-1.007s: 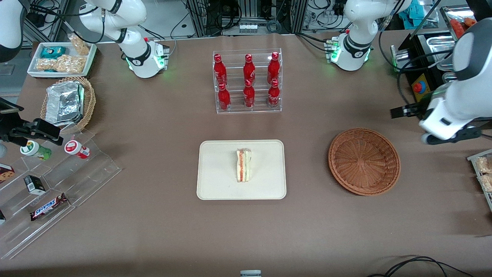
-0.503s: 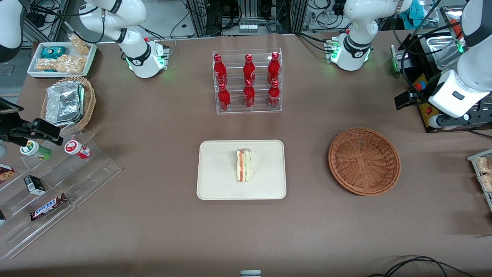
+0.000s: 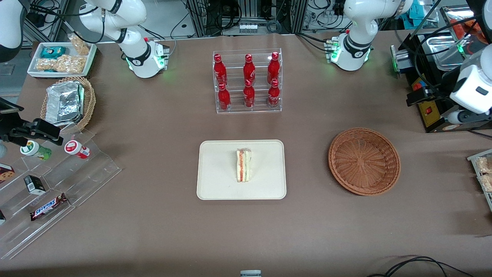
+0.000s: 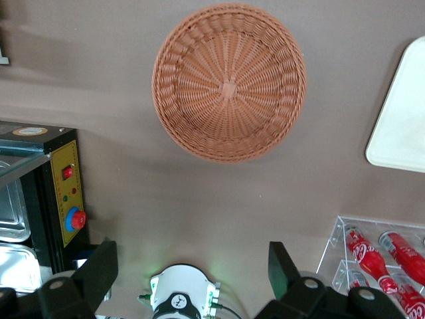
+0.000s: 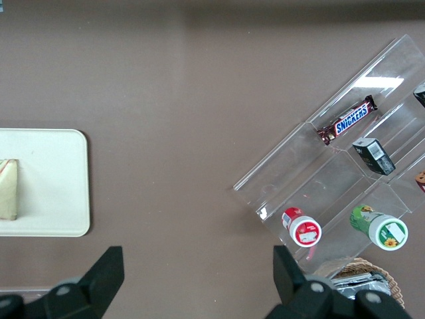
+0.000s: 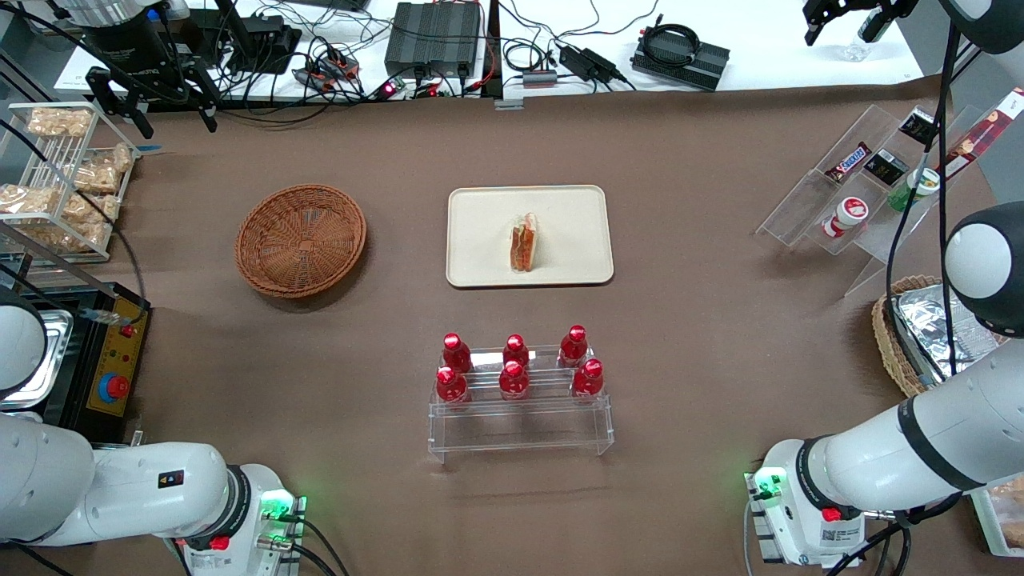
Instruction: Place sandwich from basket to tray
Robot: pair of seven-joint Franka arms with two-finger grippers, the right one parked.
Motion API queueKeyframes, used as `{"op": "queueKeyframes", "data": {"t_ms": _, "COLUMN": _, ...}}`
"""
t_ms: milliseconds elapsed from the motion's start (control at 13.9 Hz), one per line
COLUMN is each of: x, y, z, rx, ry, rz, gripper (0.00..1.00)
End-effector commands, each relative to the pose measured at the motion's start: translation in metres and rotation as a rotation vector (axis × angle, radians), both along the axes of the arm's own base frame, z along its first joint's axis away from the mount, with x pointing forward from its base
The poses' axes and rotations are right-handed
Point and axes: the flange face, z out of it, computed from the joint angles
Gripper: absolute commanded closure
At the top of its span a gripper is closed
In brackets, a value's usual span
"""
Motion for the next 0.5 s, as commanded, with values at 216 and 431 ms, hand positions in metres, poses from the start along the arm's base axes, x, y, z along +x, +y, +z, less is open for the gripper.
{"op": "queueKeyframes", "data": {"t_ms": 216, "x": -0.013, "y": -0.008, "z": 0.011, "rx": 0.017, "ry": -0.003, "rz": -0.027, "gripper": 0.00}}
{"op": "queueKeyframes", "data": {"t_ms": 431, "x": -0.011, "y": -0.006, "z": 0.027, "rx": 0.012, "ry": -0.047, "rz": -0.028, "gripper": 0.00}}
